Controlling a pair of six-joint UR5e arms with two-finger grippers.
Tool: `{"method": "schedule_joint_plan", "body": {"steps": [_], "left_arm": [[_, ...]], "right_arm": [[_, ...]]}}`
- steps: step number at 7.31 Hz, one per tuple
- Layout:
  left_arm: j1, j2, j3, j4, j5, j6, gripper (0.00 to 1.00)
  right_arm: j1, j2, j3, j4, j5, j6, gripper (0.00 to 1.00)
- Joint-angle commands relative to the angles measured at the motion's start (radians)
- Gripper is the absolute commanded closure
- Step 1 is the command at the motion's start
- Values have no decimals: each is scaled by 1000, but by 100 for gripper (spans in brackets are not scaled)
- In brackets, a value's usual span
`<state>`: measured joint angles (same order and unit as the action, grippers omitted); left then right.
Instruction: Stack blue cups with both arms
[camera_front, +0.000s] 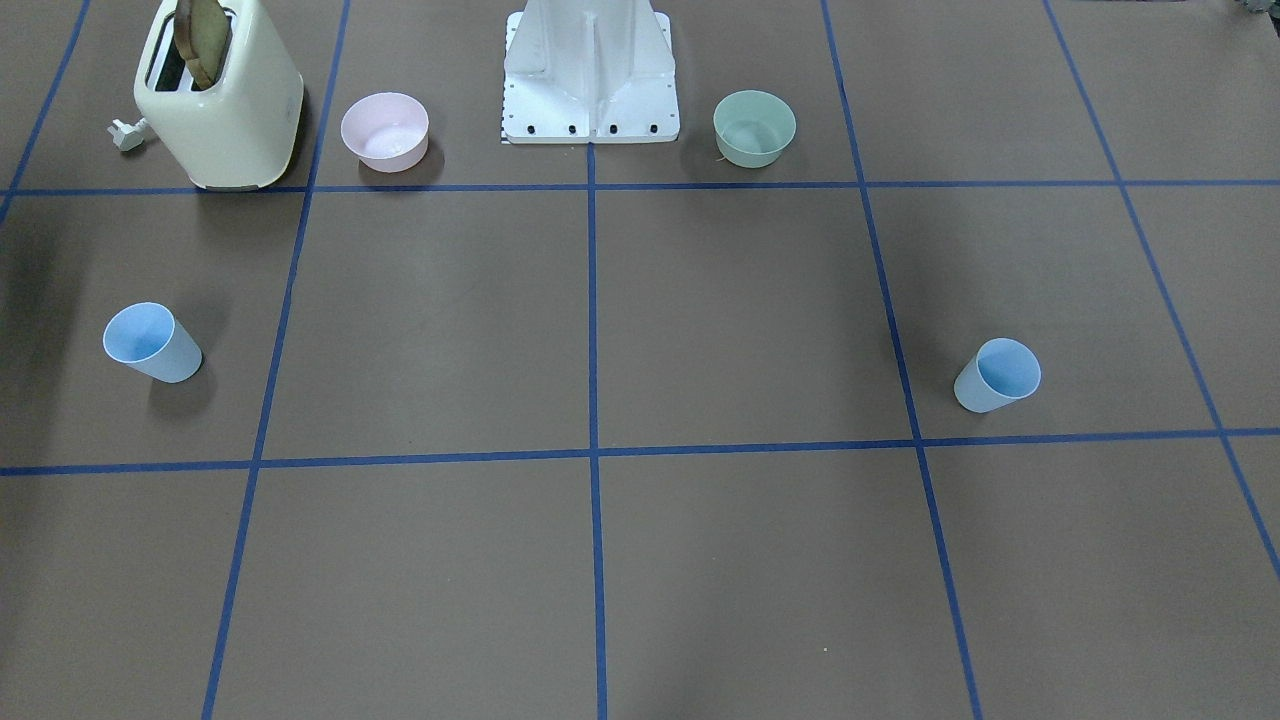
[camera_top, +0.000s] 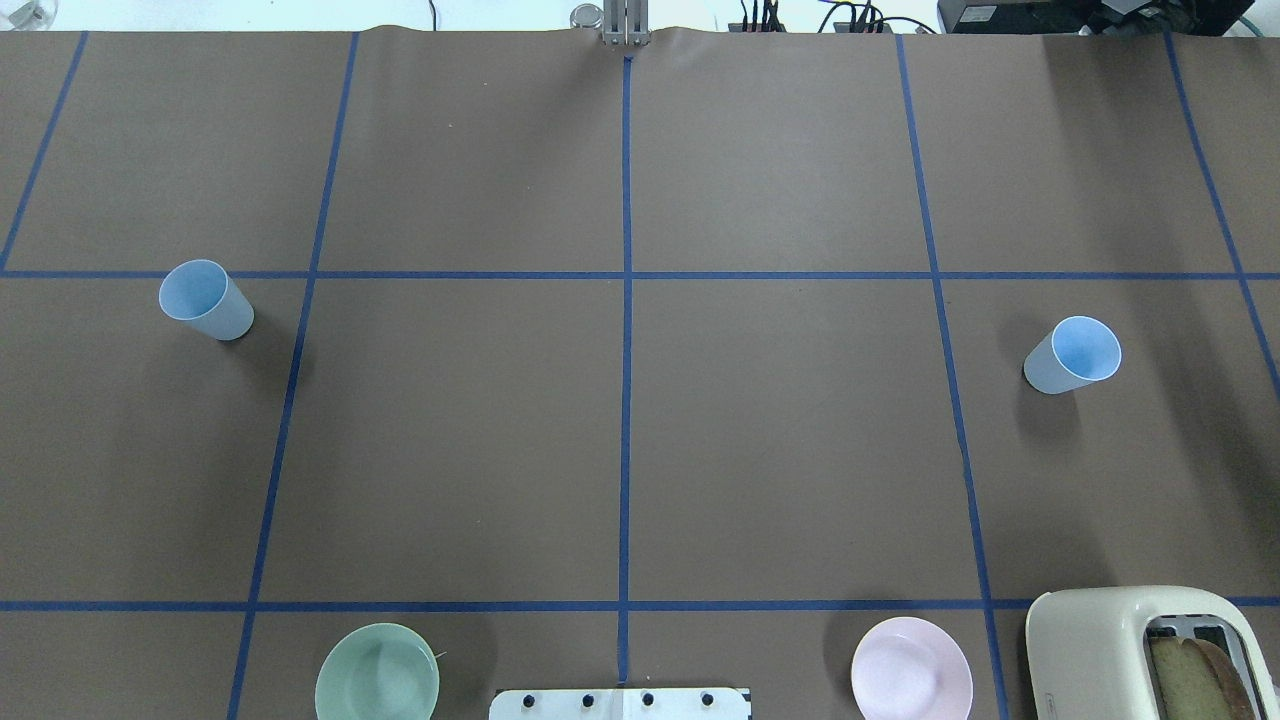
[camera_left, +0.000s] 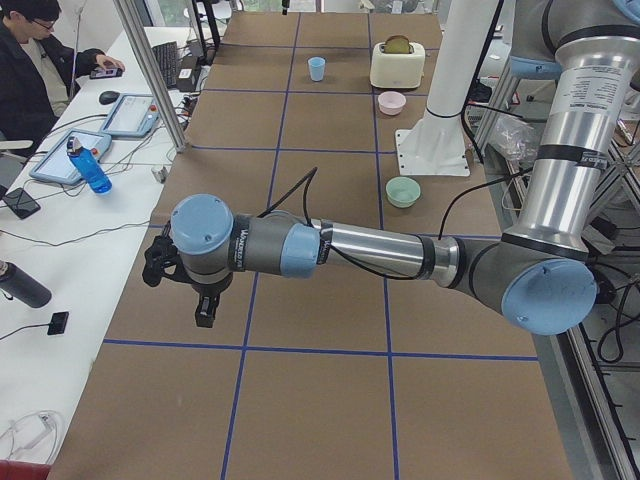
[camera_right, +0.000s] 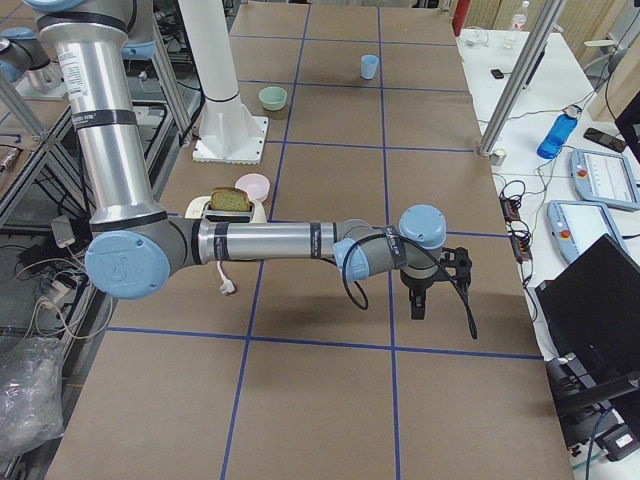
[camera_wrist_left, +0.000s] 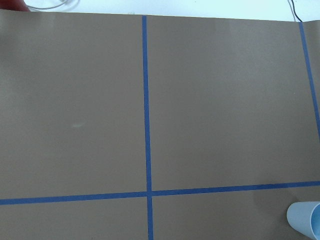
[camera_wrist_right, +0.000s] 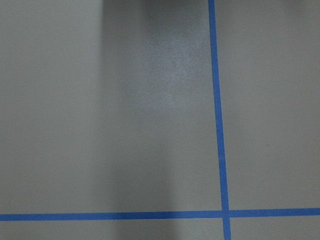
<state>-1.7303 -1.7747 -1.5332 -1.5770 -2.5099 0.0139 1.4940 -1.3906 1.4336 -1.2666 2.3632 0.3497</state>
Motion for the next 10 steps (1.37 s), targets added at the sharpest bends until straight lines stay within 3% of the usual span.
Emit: {"method": "schedule_joint_plan", "body": {"steps": [1,4,5,6,7,9,10], "left_arm": [[0,4,-13,-3,0,0,2],[23,-3,-68,-9,9,-108,2],[116,-15,-96,-11,44,-171,2],[211,-49,-99,-12,106,-208,2],[281,-92,-90,-11,130,-262,2],[391,-133,-85,-14,163,-354,3],[444,-143,-84,-26,169,-397,3]], "right_arm": [[0,2,1,1,1,5,0],[-23,42,46,12,7,23,0],[-24,29,73,4,58,88,0],[-76,-35,187,16,60,214,0],[-139,-66,279,18,0,289,0],[-269,-103,341,15,-31,371,0],[-346,-123,385,15,-107,437,0]]}}
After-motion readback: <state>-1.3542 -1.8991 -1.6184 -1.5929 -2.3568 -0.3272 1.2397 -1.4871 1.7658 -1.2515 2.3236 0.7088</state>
